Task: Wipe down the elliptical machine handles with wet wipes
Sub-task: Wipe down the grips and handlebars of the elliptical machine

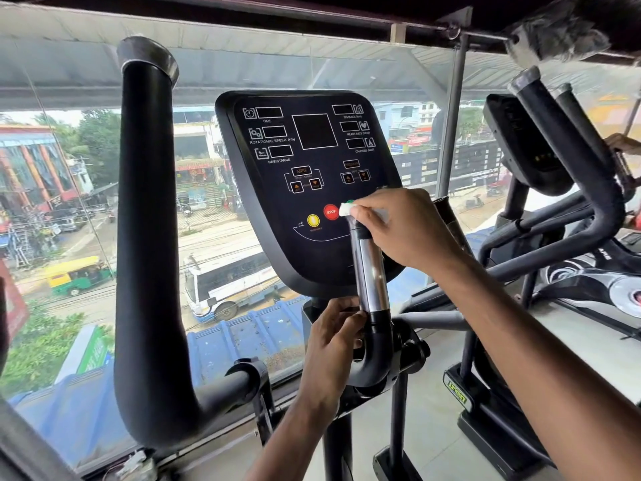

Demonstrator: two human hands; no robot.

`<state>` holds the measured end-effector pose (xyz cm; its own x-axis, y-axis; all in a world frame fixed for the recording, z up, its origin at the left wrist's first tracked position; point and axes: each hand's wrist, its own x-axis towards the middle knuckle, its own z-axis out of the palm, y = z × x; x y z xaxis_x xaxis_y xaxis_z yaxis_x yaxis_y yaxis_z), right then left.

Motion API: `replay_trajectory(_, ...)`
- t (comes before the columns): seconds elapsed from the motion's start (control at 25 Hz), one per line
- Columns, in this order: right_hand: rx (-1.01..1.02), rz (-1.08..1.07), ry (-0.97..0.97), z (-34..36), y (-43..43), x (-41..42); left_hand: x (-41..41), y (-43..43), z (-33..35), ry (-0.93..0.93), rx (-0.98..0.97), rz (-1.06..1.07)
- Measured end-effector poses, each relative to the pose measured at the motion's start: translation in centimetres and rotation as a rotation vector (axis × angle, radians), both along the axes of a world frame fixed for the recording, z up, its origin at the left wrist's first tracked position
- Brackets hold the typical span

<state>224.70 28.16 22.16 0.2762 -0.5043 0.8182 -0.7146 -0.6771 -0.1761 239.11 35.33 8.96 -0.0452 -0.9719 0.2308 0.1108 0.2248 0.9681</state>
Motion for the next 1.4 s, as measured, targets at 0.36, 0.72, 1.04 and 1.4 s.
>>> replay_trajectory(0.36, -0.218, 0.01, -0.112, -5.3, 1.7, 0.4, 0.1, 0.3, 0.1, 0.031, 0.02, -0.04)
replay_trajectory(0.72, -0.2, -0.077, -0.089, -6.5, 3.5, 1.1, 0.1, 0.4, 0.2, 0.041, 0.032, -0.048)
replay_trajectory(1.04, -0.18, -0.082, -0.073, -6.4, 4.2, 1.4, -0.1, 0.5, 0.5, 0.016, 0.037, -0.016)
replay_trajectory(1.4, -0.122, -0.09, 0.058, -6.3, 4.7, 0.9, 0.0, 0.7, 0.5, 0.018, 0.055, -0.006)
